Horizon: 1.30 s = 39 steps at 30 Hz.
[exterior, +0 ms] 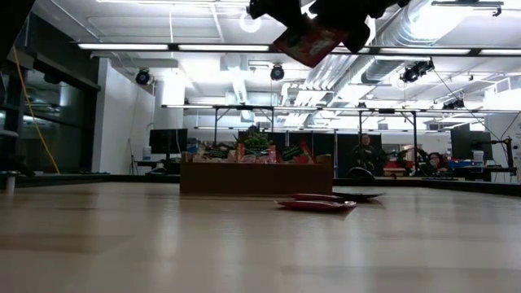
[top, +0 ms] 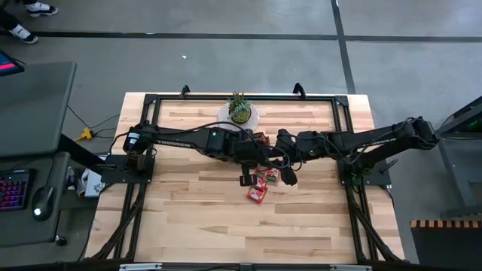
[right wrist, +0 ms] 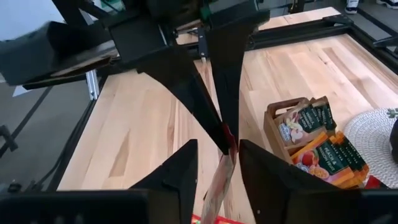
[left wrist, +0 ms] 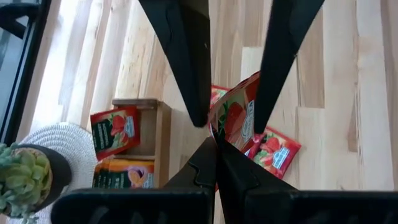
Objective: Pick & Place Tea
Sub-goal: Put the red tea bag into the right section of the wooden organizer
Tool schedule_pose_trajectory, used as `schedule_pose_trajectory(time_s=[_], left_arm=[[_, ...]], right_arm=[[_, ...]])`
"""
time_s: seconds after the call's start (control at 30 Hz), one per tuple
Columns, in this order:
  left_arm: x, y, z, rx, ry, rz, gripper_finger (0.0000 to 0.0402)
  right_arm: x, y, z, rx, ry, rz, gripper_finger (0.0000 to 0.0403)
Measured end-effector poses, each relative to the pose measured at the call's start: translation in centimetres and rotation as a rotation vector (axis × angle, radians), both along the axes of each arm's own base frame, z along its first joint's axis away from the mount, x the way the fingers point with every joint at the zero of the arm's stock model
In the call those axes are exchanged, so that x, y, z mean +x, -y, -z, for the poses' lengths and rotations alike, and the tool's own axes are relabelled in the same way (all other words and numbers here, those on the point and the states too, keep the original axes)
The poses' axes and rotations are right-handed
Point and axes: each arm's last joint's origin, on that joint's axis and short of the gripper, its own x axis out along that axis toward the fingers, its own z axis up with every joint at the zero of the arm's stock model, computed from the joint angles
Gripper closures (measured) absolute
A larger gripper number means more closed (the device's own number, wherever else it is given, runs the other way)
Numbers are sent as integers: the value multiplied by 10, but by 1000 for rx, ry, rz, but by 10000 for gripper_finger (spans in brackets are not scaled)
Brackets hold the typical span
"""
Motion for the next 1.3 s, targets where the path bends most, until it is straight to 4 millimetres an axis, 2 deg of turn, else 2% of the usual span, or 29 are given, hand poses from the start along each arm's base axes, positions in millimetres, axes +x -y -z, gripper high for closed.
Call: schedule_pose_trajectory(time_s=[0.33,0.5,0.9,1.03,1.3], left_arm=[[2,0,-1,-10,25,-5,401],[2,1,-1,-27,26,-10,401],[2,0,-1,-25,26,-15,395],[1,0,-1,-22,16,-16,352],[-4,-3,2,19,-15,-121,212]], right_arm=[[0,0,0,-7,0,-3,349],[0,0,0,-17,3,-9,397],[0,1,0,-20,5,18,402],[0,1,0,-28,1,38,402],[-3,2,3,-46,-38,76,403]])
